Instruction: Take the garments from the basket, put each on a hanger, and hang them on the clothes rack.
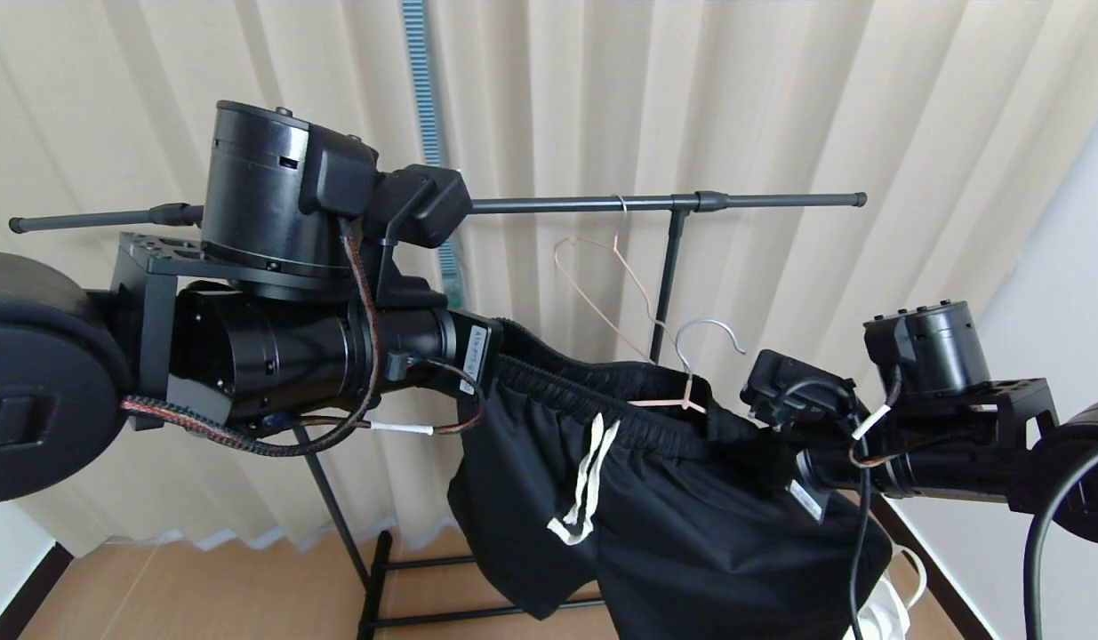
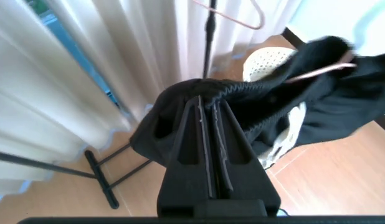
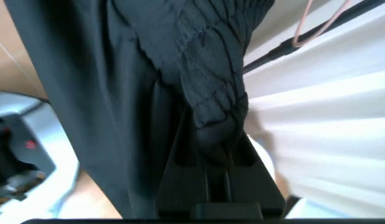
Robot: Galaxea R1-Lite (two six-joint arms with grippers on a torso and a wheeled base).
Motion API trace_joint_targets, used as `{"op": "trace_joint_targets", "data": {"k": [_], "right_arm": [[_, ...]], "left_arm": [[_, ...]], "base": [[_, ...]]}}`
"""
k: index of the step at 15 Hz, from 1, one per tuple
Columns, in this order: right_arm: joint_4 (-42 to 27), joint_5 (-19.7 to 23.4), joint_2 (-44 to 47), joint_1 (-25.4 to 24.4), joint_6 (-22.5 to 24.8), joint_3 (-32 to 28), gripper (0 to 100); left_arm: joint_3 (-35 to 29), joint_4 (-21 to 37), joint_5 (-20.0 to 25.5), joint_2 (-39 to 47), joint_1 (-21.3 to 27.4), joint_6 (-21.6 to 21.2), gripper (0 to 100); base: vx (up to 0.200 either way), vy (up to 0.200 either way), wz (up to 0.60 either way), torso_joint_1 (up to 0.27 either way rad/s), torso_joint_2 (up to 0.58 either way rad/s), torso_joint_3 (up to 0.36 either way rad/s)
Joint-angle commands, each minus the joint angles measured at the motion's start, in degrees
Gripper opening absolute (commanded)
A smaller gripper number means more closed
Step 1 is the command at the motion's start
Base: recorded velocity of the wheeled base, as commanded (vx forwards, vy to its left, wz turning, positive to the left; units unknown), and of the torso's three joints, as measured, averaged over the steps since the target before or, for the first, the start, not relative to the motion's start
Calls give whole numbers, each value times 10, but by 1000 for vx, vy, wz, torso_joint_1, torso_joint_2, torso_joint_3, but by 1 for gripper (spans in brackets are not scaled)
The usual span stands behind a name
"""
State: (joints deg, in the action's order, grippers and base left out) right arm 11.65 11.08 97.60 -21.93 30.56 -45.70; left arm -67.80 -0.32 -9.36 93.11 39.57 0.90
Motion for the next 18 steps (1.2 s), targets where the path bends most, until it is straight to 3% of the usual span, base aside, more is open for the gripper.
{"op": "trace_joint_targets", "data": {"k": [1,7,11,15,18], "right_arm": [[4,-3,1,-25,-31,-9,0],[147,26,21,-34,-74,25,0],[226,44,29,-49,-129,40,0],[309,48,50,-59,-173,52,0],[365,83,61,-59,-190,66,0]], "left_arm": [[0,1,0,2,18,0,0],[21,1,1,3,53,1,0],[56,-2,1,3,70,7,0],[69,-2,2,2,85,39,0],[97,-5,7,1,89,57,0]], "base": [[0,0,0,0,0,0],[0,0,0,0,0,0],[0,0,0,0,0,0],[0,0,0,0,0,0],[0,0,0,0,0,0]]}}
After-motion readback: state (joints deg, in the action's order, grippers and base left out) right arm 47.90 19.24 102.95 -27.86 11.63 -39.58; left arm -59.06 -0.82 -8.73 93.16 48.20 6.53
